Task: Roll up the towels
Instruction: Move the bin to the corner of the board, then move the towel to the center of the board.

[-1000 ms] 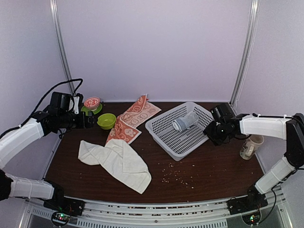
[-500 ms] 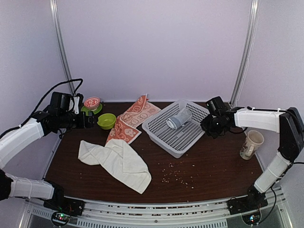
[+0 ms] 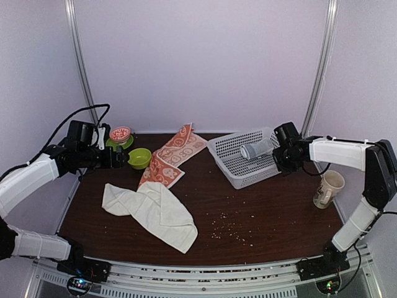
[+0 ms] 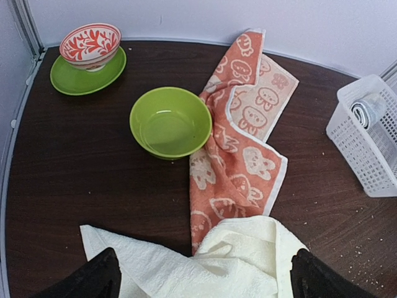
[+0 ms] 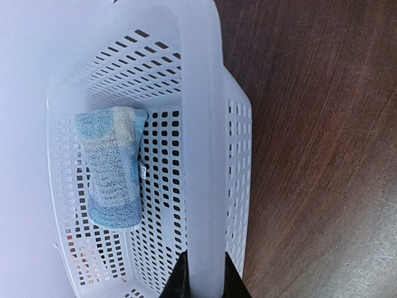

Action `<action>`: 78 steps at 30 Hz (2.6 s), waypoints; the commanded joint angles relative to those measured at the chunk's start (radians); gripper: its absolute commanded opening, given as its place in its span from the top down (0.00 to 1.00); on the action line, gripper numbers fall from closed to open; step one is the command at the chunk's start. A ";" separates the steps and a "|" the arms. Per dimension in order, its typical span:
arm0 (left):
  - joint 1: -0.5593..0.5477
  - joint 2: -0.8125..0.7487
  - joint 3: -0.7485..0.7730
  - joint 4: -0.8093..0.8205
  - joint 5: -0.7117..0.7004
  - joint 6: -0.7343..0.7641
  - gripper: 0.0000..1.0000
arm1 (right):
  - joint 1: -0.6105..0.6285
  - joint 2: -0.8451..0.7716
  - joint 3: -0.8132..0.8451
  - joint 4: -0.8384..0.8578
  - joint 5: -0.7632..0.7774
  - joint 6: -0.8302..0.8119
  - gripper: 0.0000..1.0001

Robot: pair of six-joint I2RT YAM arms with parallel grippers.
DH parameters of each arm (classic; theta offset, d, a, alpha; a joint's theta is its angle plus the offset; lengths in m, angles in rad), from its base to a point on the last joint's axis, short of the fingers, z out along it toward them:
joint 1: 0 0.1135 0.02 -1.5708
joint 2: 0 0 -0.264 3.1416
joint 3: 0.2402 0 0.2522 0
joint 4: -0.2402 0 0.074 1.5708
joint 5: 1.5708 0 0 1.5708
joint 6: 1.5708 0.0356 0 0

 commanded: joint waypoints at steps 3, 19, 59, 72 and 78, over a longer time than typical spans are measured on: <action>0.009 0.015 0.029 0.015 0.022 -0.014 0.02 | -0.018 0.058 0.039 0.114 0.149 0.266 1.00; 0.009 0.042 0.039 0.003 0.015 -0.006 0.02 | -0.030 0.313 0.273 0.144 0.002 0.071 0.16; 0.007 -0.414 -0.108 -0.005 -0.211 0.043 0.03 | 0.826 0.802 1.015 -0.450 -0.273 -1.151 0.42; 0.007 -0.402 -0.108 -0.012 -0.215 0.043 0.03 | 0.814 0.661 0.869 -0.419 -0.121 -1.116 1.00; 0.006 -0.403 -0.110 -0.012 -0.219 0.042 0.03 | 0.777 0.262 0.611 -0.213 -0.191 -1.081 1.00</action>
